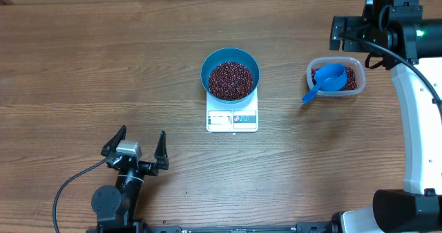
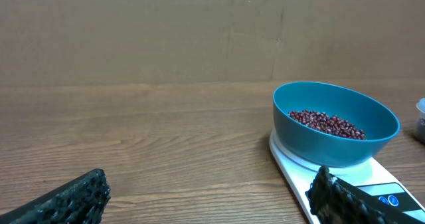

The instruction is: Scoop item into bowl and weigh 150g on scale

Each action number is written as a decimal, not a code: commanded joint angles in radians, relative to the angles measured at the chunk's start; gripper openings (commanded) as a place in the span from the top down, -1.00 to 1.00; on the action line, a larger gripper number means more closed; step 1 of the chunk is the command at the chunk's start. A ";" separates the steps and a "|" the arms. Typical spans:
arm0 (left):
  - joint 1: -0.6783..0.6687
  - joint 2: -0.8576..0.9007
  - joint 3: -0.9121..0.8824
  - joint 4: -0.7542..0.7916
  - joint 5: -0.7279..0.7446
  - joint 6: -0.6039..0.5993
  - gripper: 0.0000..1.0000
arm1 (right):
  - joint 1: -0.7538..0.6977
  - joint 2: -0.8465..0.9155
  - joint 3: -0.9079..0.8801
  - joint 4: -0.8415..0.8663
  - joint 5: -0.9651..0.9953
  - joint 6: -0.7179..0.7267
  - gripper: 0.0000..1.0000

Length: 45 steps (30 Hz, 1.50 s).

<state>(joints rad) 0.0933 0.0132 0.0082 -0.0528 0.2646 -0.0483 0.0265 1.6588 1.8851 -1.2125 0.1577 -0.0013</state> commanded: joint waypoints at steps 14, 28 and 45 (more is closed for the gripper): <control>0.006 -0.010 -0.003 -0.006 -0.038 -0.005 -0.99 | -0.002 -0.007 0.012 0.006 0.006 -0.011 -1.00; 0.006 -0.010 -0.003 -0.011 -0.086 -0.031 -0.99 | -0.002 -0.007 0.012 0.006 0.006 -0.011 -1.00; 0.006 -0.010 -0.003 -0.026 -0.228 -0.168 -0.99 | -0.002 -0.007 0.012 0.006 0.006 -0.011 -1.00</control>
<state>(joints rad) 0.0933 0.0132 0.0082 -0.0715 0.0803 -0.1654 0.0269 1.6588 1.8851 -1.2121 0.1574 -0.0010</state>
